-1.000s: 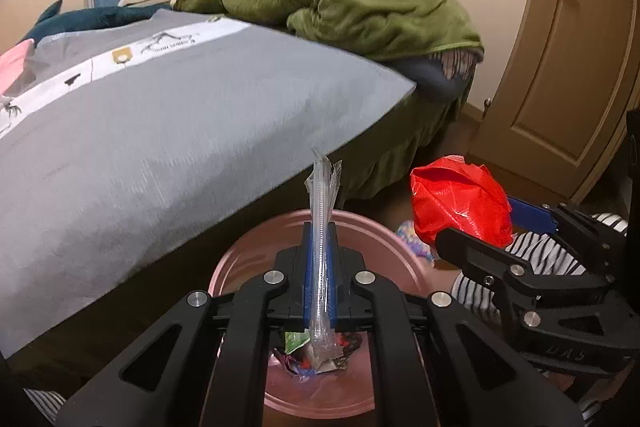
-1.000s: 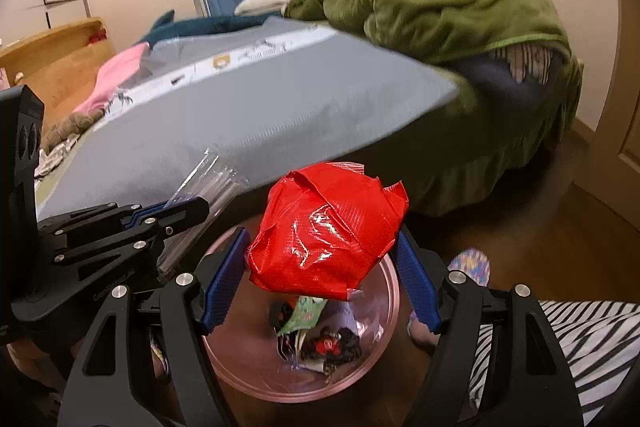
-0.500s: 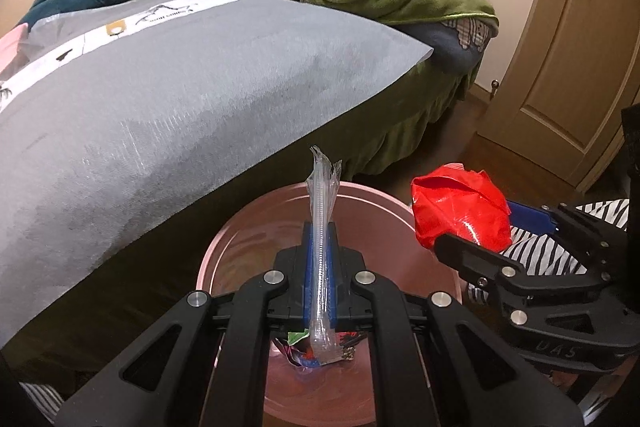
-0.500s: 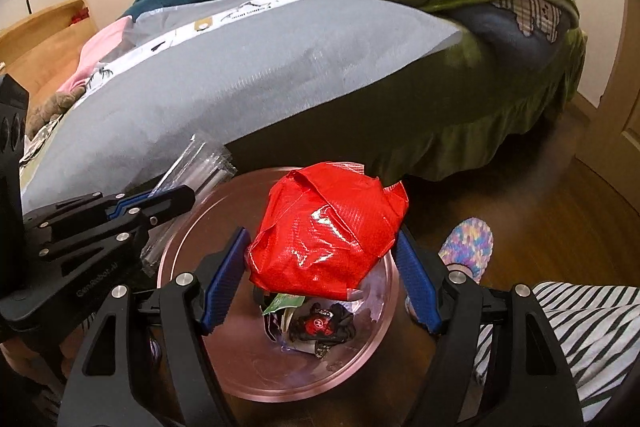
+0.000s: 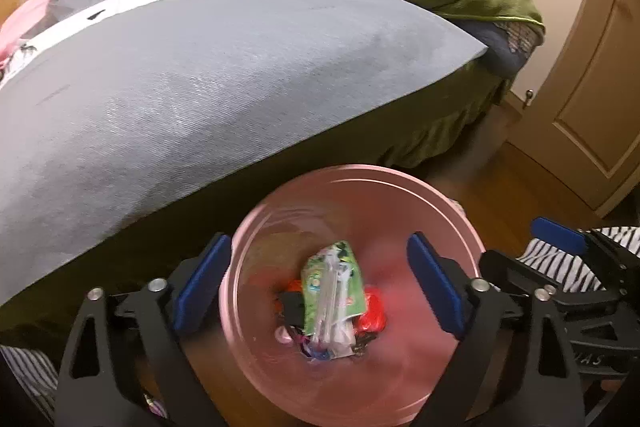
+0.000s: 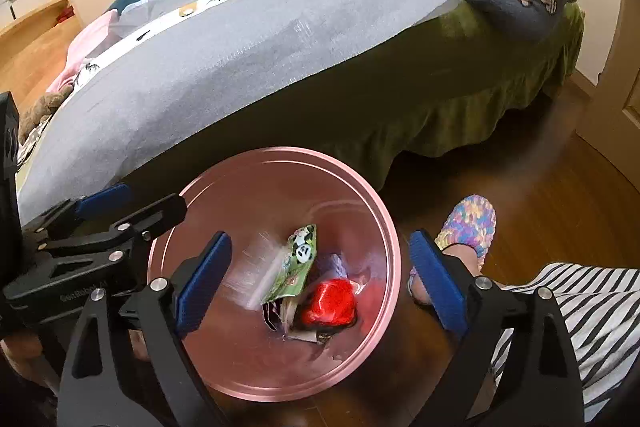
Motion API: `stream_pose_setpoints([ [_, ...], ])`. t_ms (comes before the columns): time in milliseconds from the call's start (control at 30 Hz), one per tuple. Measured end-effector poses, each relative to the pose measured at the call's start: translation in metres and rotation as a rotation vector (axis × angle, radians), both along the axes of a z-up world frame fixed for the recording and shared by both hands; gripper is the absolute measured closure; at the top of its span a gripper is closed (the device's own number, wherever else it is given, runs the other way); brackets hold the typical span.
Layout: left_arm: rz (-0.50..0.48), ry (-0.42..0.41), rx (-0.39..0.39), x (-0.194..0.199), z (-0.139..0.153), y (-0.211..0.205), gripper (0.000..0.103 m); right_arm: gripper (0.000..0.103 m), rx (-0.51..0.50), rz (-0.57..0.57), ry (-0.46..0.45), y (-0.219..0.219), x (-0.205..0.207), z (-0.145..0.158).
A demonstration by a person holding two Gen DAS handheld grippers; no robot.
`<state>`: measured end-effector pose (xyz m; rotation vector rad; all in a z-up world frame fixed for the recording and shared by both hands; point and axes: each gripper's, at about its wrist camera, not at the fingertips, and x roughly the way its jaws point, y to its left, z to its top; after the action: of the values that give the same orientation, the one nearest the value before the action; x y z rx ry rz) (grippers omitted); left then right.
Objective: Collect trash
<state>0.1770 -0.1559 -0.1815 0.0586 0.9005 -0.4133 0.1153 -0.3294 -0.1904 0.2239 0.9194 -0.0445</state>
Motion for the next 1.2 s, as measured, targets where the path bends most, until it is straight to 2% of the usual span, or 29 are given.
stream_pose_setpoints([
  [100, -0.005, -0.036, 0.054, -0.004, 0.008, -0.001, 0.015, 0.013, -0.013, 0.015, -0.014, 0.005, -0.002, 0.006],
  [167, 0.006, -0.073, 0.12, -0.007, 0.023, 0.001, 0.015, 0.013, -0.016, 0.021, -0.039, 0.009, -0.003, 0.017],
  [233, 0.026, -0.127, 0.139, -0.009, 0.046, 0.01, 0.015, 0.01, -0.021, 0.019, -0.102, 0.014, -0.008, 0.04],
  [300, 0.082, -0.194, 0.129, -0.016, 0.077, 0.027, 0.011, 0.005, -0.03, -0.002, -0.203, 0.021, -0.017, 0.07],
  [400, 0.146, -0.252, 0.087, -0.026, 0.112, 0.053, 0.008, 0.005, -0.028, -0.003, -0.306, 0.033, -0.031, 0.106],
  [533, 0.181, -0.298, 0.057, -0.058, 0.146, 0.093, 0.008, 0.005, -0.005, 0.07, -0.35, 0.058, -0.049, 0.134],
  [667, 0.238, -0.298, 0.033, -0.089, 0.16, 0.118, 0.008, 0.005, 0.003, 0.09, -0.361, 0.079, -0.074, 0.151],
  [767, 0.266, -0.303, 0.048, -0.113, 0.164, 0.129, 0.008, 0.005, 0.005, 0.089, -0.37, 0.093, -0.098, 0.159],
  [1000, 0.263, -0.333, 0.09, -0.147, 0.169, 0.137, 0.008, 0.005, 0.016, 0.139, -0.33, 0.118, -0.129, 0.156],
  [1200, 0.273, -0.343, 0.088, -0.157, 0.17, 0.14, 0.008, 0.005, -0.009, 0.158, -0.307, 0.126, -0.136, 0.153],
])
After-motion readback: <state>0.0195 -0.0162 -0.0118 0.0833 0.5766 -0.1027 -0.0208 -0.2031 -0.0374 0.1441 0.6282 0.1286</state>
